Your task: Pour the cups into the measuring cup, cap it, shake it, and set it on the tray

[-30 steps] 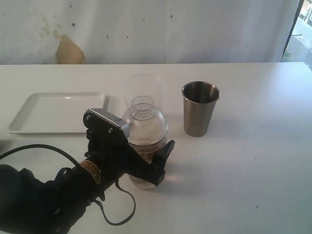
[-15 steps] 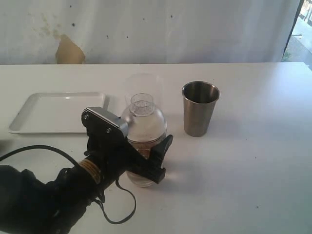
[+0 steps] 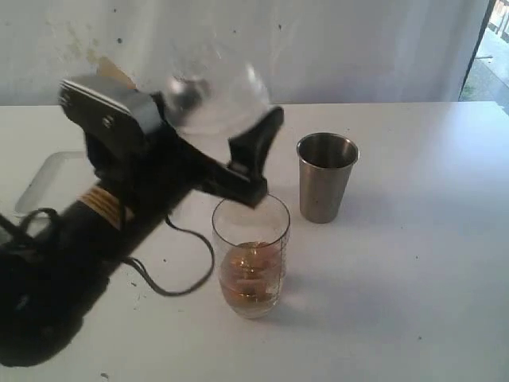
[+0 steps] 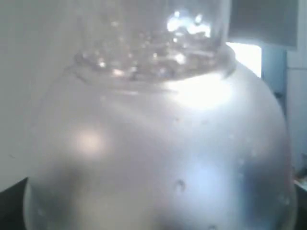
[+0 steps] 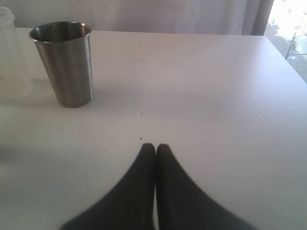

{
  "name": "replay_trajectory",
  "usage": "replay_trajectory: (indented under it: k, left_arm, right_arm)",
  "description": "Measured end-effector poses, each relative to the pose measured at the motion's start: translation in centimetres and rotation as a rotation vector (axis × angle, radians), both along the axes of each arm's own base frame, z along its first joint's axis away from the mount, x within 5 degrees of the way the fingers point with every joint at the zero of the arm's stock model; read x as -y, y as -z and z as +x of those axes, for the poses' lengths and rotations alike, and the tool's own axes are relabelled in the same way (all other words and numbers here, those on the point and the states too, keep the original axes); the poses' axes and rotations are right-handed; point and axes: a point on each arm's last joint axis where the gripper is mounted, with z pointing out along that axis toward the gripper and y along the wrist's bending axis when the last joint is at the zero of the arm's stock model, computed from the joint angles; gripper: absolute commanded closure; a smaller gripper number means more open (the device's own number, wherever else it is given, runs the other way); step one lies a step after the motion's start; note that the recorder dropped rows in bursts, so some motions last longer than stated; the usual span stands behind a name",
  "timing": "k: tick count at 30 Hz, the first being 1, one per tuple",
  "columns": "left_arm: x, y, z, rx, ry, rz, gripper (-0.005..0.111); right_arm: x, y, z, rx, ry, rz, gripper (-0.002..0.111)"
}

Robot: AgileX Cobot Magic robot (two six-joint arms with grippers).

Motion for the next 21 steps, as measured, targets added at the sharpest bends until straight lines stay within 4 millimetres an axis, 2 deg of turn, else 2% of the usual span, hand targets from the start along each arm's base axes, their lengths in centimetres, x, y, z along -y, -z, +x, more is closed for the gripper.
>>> replay_trajectory:
  k: [3, 6, 11, 17, 21]
  left_arm:
    - [-2.3, -2.6, 0.1, 0.018, -0.174, -0.042, 0.107]
    - [-3.2, -3.6, -0.1, 0.02, -0.222, 0.023, 0.107]
    - [-2.1, -3.4, -0.7, -0.071, -0.081, 0.146, 0.107]
    - [1.2, -1.8, -1.1, -0.187, 0.179, 0.393, 0.107]
    - [2.0, -0.7, -0.9, -0.259, 0.22, 0.403, 0.107]
  right_arm:
    - [0.0, 0.0, 0.0, 0.0, 0.0, 0.0, 0.108]
    - [0.0, 0.0, 0.0, 0.0, 0.0, 0.0, 0.108]
    - [0.0, 0.0, 0.0, 0.0, 0.0, 0.0, 0.108]
    - [0.0, 0.0, 0.0, 0.0, 0.0, 0.0, 0.108]
    - [0.0, 0.0, 0.0, 0.0, 0.0, 0.0, 0.108]
